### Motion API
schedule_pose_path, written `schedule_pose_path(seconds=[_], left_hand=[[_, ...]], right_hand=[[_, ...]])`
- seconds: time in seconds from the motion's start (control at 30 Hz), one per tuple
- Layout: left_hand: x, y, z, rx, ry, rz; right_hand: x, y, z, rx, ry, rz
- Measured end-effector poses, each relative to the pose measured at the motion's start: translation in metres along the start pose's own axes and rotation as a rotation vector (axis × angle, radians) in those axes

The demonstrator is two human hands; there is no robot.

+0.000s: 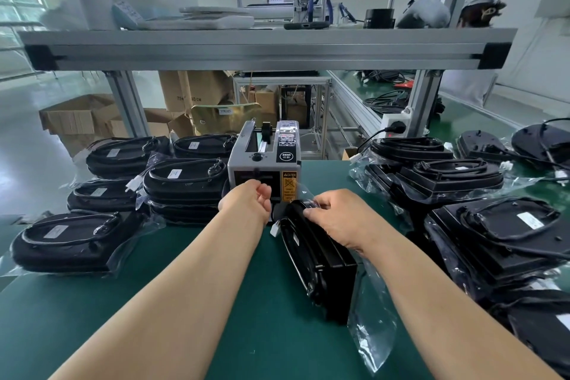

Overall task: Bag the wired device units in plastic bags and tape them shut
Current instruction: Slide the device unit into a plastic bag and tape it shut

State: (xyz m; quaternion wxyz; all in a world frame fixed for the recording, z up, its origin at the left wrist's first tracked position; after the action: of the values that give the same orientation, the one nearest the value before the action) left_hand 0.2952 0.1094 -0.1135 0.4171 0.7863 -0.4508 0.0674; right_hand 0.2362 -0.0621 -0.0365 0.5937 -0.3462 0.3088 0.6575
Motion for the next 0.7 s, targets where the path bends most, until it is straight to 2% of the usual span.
schedule_pose_path(seconds=[0.1, 0.2, 0.27, 0.33, 0.43, 0.53, 0.7], left_hand=[[-0.003, 0.001, -0.002, 0.039, 0.063, -0.063], [-0.009, 0.011, -0.011, 0.143, 0.059, 0.003], [-0.008, 0.023, -0.016, 0.218, -0.053, 0.144], [-0.002, 0.042, -0.015, 0.274, -0.203, 0.361], [0.008, 0.072, -0.002, 0.329, -0.499, 0.614], [0.015, 0.083, 0.003, 0.392, -0.703, 0.638], [0.024, 0.084, 0.003, 0.416, -0.792, 0.62]], right_hand=[[0.0, 0.002, 0.002, -0.017, 0.016, -0.002], [-0.001, 0.005, -0.005, 0.015, -0.047, -0.025], [-0.004, 0.009, -0.012, 0.055, -0.122, -0.052], [-0.005, 0.012, -0.017, 0.069, -0.16, -0.072], [-0.004, 0.013, -0.024, 0.086, -0.215, -0.057], [0.0, 0.016, -0.025, 0.09, -0.282, -0.041], [-0.001, 0.02, -0.026, 0.103, -0.276, -0.057]])
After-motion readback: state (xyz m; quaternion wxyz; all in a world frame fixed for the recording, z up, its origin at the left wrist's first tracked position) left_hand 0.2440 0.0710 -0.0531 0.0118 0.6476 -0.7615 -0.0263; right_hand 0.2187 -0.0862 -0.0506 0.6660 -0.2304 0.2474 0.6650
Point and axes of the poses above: each hand's wrist, its own y-axis away from the middle knuckle, its own x-axis out of the palm, z = x × y, the point moved 9 cm from there along -y, towards the middle knuckle, and after that the axes turned 9 degrees about y, right-handed, at the moved point
